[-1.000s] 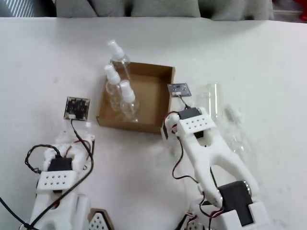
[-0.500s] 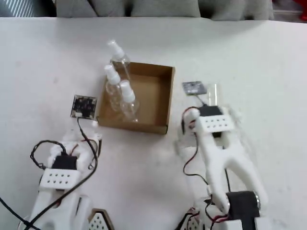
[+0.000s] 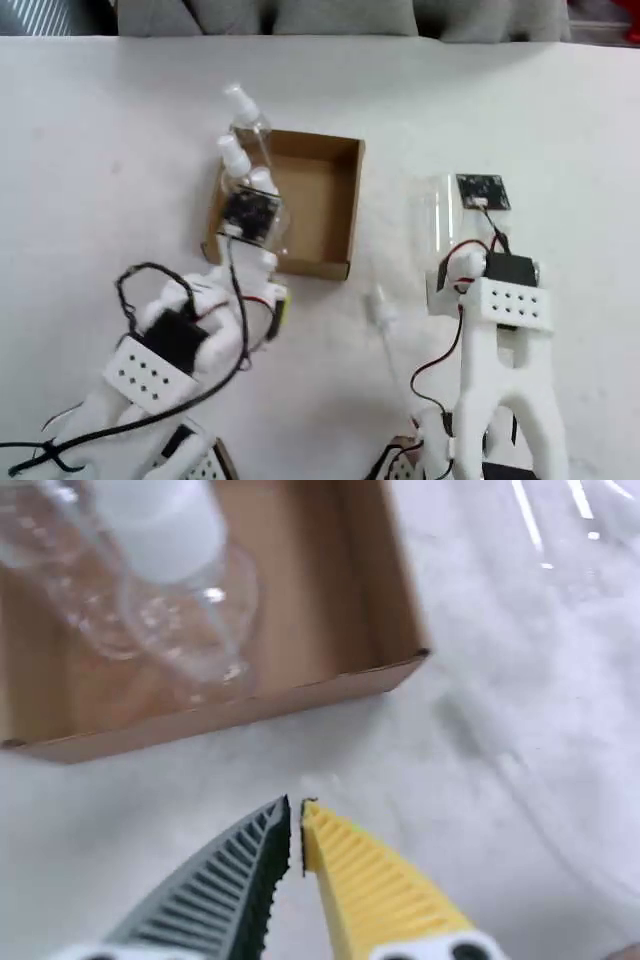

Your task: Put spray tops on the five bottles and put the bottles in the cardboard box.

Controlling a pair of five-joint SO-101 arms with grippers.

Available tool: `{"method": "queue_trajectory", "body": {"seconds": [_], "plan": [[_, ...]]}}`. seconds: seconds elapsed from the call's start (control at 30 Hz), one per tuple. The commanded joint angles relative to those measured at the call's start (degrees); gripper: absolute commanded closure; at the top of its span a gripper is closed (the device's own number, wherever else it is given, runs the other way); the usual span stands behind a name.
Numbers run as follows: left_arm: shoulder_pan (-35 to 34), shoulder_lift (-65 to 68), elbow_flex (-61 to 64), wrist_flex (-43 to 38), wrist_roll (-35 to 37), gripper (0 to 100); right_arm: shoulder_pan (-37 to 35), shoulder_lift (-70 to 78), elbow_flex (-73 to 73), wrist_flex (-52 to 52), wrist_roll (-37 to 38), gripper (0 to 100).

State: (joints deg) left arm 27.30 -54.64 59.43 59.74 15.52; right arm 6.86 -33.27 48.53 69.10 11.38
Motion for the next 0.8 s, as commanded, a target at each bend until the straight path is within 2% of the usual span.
{"method": "queue_trajectory", "body": {"seconds": [0.0,0.07,0.13,0.33,0.6,0.77], "plan": [[13.2,-1.5,5.1,-11.0,6.2,85,2.0,-1.9,0.1,-0.4,0.8,91.5],[18.1,-1.5,7.1,-13.8,9.2,82,2.0,-1.9,0.9,-1.7,0.8,91.5],[20.6,-1.5,7.3,-15.3,10.8,83,1.9,-1.9,1.1,-2.4,0.8,91.5],[20.6,0.4,6.9,-23.1,11.4,92,1.8,-1.9,1.1,-2.4,0.8,91.5],[19.3,25.3,-4.9,-24.4,16.2,85,1.7,-1.9,1.1,-2.6,0.8,91.5],[16.3,39.0,-13.5,-24.1,25.8,82,1.7,-1.9,2.7,-5.1,0.8,91.5]]}}
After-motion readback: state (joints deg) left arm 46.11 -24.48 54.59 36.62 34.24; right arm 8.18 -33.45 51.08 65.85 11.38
